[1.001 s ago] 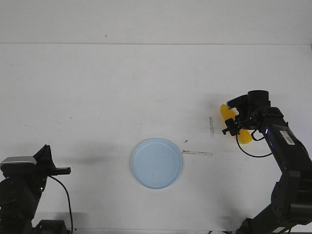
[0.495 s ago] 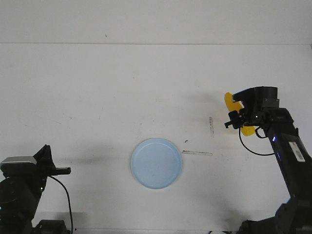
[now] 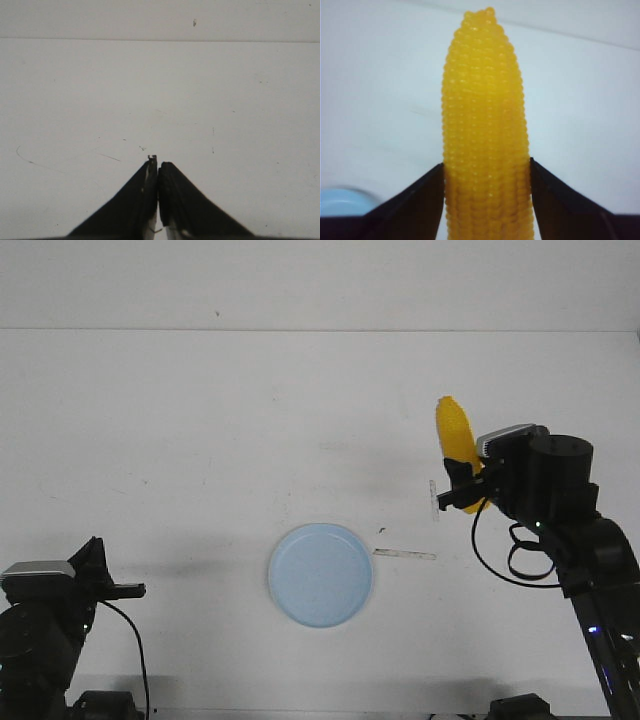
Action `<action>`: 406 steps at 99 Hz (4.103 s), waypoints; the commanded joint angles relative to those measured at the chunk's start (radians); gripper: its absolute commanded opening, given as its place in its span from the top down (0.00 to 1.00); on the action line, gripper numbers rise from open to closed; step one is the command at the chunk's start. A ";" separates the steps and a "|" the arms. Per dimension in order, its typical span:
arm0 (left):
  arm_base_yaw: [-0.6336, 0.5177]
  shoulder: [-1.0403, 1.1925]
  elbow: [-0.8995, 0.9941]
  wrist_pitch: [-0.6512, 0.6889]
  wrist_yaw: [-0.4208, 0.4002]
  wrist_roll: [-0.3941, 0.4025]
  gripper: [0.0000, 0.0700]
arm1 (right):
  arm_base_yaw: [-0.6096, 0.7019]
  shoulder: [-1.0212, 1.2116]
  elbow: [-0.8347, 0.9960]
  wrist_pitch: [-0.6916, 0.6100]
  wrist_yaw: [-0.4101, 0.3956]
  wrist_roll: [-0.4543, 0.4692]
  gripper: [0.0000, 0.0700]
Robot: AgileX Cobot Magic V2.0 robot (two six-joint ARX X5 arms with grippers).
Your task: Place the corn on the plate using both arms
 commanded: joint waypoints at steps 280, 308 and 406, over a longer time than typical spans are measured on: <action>-0.001 0.002 0.008 0.010 0.002 0.002 1.00 | -0.071 -0.095 -0.236 -0.007 0.376 -0.013 1.00; -0.021 0.002 0.008 0.010 0.002 0.002 1.00 | -0.082 -0.359 -0.606 0.092 0.359 -0.013 1.00; -0.039 0.002 0.008 0.011 0.002 0.002 1.00 | -0.082 -1.074 -0.645 0.148 0.260 -0.023 1.00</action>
